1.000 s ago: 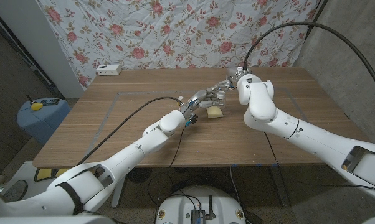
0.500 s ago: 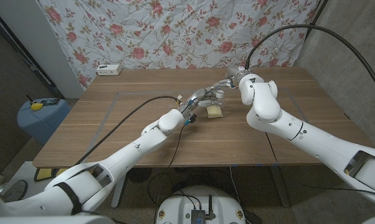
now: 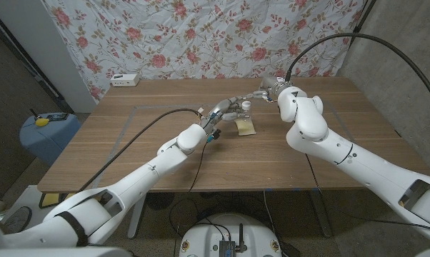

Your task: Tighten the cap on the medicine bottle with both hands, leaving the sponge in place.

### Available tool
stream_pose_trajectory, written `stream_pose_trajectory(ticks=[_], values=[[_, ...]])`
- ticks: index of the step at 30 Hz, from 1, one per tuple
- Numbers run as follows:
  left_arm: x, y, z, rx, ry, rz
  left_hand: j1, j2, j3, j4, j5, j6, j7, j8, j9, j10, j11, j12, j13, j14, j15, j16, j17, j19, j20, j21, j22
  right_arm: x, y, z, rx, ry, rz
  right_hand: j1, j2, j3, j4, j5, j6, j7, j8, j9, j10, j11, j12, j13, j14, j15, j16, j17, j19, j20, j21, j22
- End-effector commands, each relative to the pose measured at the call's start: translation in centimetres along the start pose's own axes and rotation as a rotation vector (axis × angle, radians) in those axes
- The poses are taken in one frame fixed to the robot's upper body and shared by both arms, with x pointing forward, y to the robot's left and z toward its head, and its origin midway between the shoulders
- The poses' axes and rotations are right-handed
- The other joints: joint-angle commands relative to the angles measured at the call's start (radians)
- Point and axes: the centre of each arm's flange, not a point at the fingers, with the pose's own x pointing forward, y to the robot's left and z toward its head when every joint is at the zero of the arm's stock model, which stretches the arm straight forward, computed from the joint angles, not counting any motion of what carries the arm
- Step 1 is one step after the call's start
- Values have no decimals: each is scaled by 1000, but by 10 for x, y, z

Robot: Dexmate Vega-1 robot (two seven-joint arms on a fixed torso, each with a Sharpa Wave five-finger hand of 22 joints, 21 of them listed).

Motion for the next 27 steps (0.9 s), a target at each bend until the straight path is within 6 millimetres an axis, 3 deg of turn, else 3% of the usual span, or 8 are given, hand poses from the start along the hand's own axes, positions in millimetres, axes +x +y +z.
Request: stream_pose_trajectory(ticks=[1, 13, 23, 25, 27], values=[[-13, 15, -1, 14, 3, 19, -2, 7, -1, 2, 5, 7, -1, 0, 4, 11, -2, 4, 5, 0, -43, 0, 3, 0, -8, 0, 3, -5, 6, -12, 163, -79, -55, -8, 17, 6, 11, 5, -27, -4, 0, 2, -2, 1, 5, 5, -8, 0, 2, 5, -4, -2, 0, 1], [-31, 32, -4, 24, 10, 47, -3, 8, -2, 3, 5, 6, -2, -1, 4, 10, -1, 3, 5, -1, -43, 0, 2, 0, -8, 1, 3, -3, 14, -21, 331, -115, -108, -28, 43, 12, 21, 0, -108, -20, -3, -6, -6, 5, 7, 4, -15, 1, 3, 6, 4, -10, 5, -1], [-47, 45, -8, 38, 23, 94, -4, 9, -2, 4, 5, 7, -2, 0, 4, 11, -3, 3, 5, -2, -49, 0, 2, -4, -8, 0, 3, 1, 20, -30, 463, -152, -152, -25, 66, 24, 17, 0, -151, -5, 1, -14, 10, 11, 14, 2, 2, 6, 9, 2, 44, -28, 14, -6], [-50, 47, -8, 45, 27, 104, -4, 9, -3, 4, 5, 7, -3, 0, 4, 11, -3, 4, 5, -3, -61, 0, 2, -11, -3, -2, 3, 2, 21, -31, 478, -157, -162, -26, 67, 24, 17, 0, -154, -4, 1, -15, 10, 13, 14, 2, 2, 7, 9, 2, 45, -28, 14, -6], [-53, 49, -8, 53, 32, 113, -4, 7, -6, 3, 4, 7, -6, 0, 4, 13, -5, 4, 5, -6, -72, 0, 2, -28, 18, -7, 3, 3, 22, -32, 492, -158, -167, -28, 69, 24, 18, -1, -155, -2, 2, -16, 12, 14, 14, 1, 1, 6, 8, 2, 45, -31, 13, -6]])
